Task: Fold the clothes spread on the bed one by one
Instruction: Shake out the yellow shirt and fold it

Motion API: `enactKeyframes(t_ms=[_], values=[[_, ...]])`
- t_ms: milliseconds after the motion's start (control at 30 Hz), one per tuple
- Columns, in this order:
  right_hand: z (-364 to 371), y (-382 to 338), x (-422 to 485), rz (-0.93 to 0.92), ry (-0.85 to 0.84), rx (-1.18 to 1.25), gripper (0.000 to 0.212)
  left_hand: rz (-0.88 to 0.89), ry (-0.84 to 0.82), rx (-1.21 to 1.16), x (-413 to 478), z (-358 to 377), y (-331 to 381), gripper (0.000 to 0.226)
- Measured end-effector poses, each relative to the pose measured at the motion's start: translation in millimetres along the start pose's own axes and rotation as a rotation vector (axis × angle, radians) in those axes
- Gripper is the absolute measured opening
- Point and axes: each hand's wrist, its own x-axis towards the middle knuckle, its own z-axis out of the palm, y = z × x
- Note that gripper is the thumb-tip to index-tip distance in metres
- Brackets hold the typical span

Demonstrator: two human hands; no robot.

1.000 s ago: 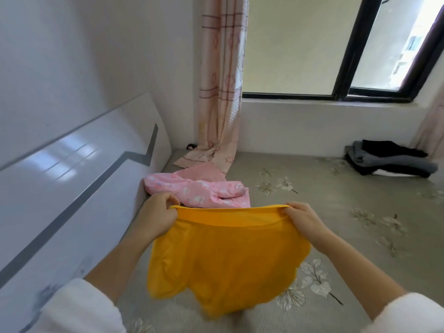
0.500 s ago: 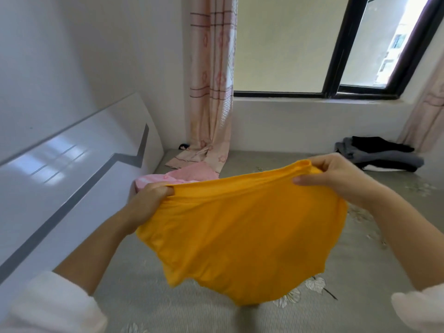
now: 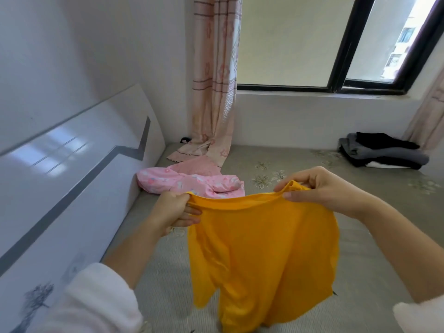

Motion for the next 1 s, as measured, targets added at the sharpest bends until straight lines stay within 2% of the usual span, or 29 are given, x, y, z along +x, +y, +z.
enactKeyframes(t_ms=[100, 167, 267, 367, 467, 533, 600, 667, 733, 833, 900, 1000], values=[[7, 4, 3, -0.002, 0.057, -0.036, 0.021, -0.195, -0.093, -0.344, 1, 15, -7, 0.018], [9, 9, 4, -0.002, 0.097, -0.048, 0.021, -0.226, -0.148, -0.410, 1, 21, -9, 0.003], [6, 15, 4, 0.021, 0.122, -0.049, 0.020, -0.222, -0.235, -0.374, 4, 23, -8, 0.017], [-6, 23, 2, 0.074, 0.143, -0.120, 0.016, -0.120, -0.291, -0.099, 5, 14, 6, 0.027], [-13, 33, 2, 0.166, 0.108, -0.313, 0.028, 0.123, -0.153, 0.426, 8, -1, 31, 0.023], [-11, 40, 5, 0.254, 0.076, -0.484, 0.031, 0.257, -0.080, 0.672, 10, -10, 50, 0.026], [-15, 43, 5, 0.305, 0.069, -0.634, 0.024, 0.338, -0.022, 0.801, 14, -20, 65, 0.033], [-30, 42, 2, 0.267, 0.153, -0.635, 0.010, 0.403, 0.100, 0.863, 17, -35, 76, 0.036], [-43, 40, 1, 0.261, 0.237, -0.600, 0.024, 0.459, 0.252, 0.902, 21, -49, 81, 0.031], [-39, 42, 7, 0.402, 0.172, -0.716, 0.030, 0.408, 0.305, 1.105, 29, -59, 79, 0.016], [-38, 45, 16, 0.429, 0.230, -0.740, 0.029, 0.340, 0.313, 1.172, 35, -61, 76, 0.021], [-46, 49, 27, 0.430, 0.388, -0.798, 0.028, 0.131, 0.353, 1.011, 39, -65, 82, 0.029]])
